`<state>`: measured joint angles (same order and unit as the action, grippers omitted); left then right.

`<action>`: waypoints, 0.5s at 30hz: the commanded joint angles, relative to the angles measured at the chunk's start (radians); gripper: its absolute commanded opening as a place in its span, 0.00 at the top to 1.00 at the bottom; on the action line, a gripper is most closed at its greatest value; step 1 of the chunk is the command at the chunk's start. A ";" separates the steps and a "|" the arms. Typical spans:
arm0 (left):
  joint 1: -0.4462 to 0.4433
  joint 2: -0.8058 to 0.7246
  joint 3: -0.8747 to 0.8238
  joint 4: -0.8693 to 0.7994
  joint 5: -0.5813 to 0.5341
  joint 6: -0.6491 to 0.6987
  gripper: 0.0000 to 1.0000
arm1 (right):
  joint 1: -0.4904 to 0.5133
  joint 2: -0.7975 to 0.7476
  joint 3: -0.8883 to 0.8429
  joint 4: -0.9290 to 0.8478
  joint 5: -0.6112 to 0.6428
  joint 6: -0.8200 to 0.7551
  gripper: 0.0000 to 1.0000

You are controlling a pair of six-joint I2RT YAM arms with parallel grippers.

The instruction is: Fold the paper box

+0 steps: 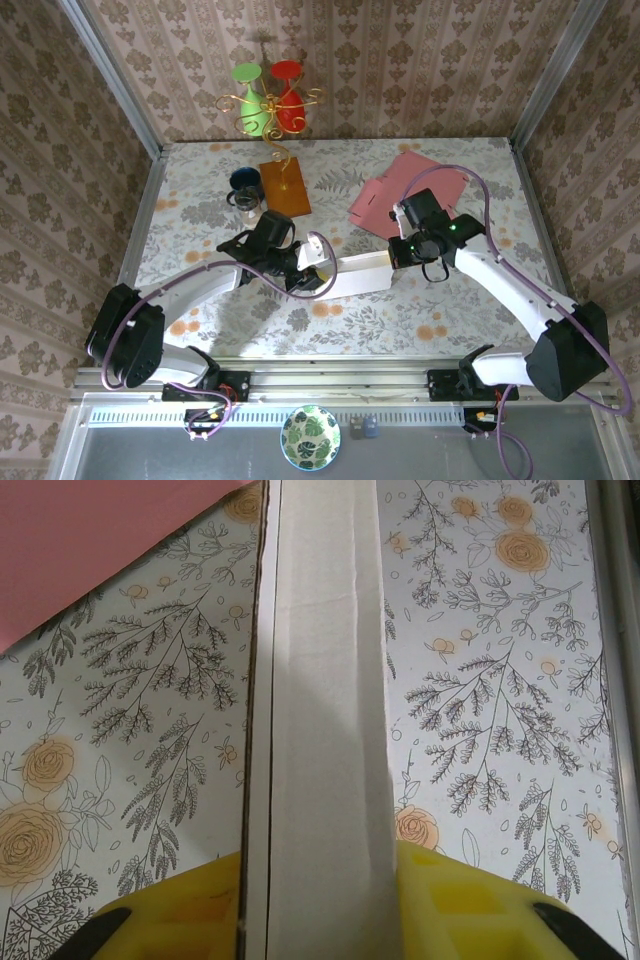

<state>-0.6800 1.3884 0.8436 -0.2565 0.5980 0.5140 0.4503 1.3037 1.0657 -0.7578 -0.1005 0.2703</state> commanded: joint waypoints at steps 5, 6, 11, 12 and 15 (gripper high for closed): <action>0.003 0.015 0.002 0.001 -0.001 -0.033 0.72 | 0.026 -0.033 -0.034 0.034 0.040 0.063 1.00; 0.001 0.017 0.003 0.002 -0.004 -0.031 0.72 | 0.029 -0.035 -0.038 0.034 0.045 0.064 1.00; 0.004 0.022 0.002 0.011 -0.005 -0.041 0.72 | 0.043 -0.059 -0.091 0.060 0.078 0.057 1.00; 0.006 0.023 0.002 0.013 -0.004 -0.045 0.72 | 0.046 -0.067 -0.108 0.071 0.086 0.054 1.00; 0.006 0.025 0.002 0.018 -0.003 -0.051 0.72 | 0.061 -0.092 -0.156 0.104 0.112 0.043 1.00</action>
<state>-0.6788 1.3922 0.8436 -0.2485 0.5968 0.4965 0.4904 1.2285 0.9638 -0.6449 -0.0250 0.3145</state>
